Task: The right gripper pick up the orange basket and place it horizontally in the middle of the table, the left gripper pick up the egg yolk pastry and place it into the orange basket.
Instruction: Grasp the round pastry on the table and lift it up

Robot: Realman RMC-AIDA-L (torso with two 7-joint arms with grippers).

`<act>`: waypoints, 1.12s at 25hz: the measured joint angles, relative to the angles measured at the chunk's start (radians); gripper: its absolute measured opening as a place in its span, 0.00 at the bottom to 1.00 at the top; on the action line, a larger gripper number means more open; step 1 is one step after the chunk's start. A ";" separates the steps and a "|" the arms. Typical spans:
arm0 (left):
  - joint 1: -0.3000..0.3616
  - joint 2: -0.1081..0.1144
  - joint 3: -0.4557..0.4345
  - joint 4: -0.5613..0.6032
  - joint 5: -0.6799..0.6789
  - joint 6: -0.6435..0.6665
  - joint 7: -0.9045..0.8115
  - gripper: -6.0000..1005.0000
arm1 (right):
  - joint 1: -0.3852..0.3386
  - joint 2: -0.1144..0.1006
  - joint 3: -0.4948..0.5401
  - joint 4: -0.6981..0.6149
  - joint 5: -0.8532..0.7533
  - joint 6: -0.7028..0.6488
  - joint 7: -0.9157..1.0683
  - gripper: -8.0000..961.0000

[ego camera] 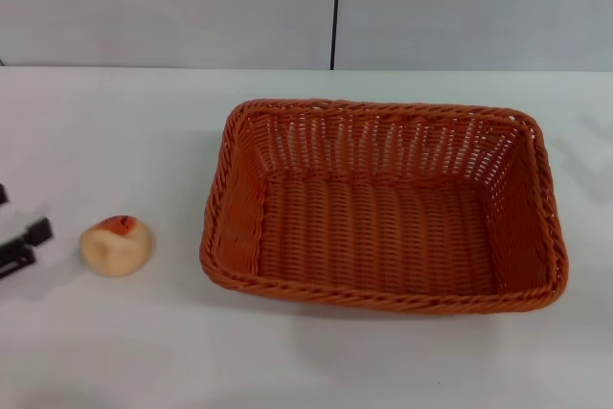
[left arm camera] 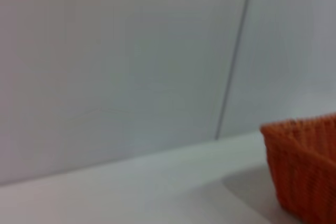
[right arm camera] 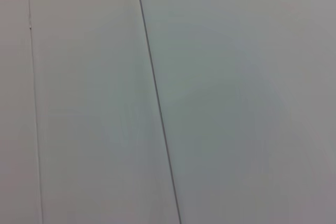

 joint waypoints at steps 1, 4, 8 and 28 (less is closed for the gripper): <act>-0.009 -0.001 0.000 -0.005 0.020 -0.006 0.001 0.75 | 0.002 0.000 0.001 0.002 0.000 0.002 -0.001 0.62; -0.056 -0.003 0.002 -0.061 0.116 -0.039 0.009 0.75 | 0.006 0.000 0.005 0.005 0.000 0.004 -0.002 0.62; -0.081 -0.003 0.004 -0.140 0.154 -0.080 0.053 0.74 | 0.015 -0.001 0.010 0.005 0.000 0.006 -0.002 0.62; -0.104 -0.007 -0.006 -0.249 0.101 -0.181 0.139 0.62 | 0.024 -0.002 0.012 0.029 0.003 0.006 -0.002 0.62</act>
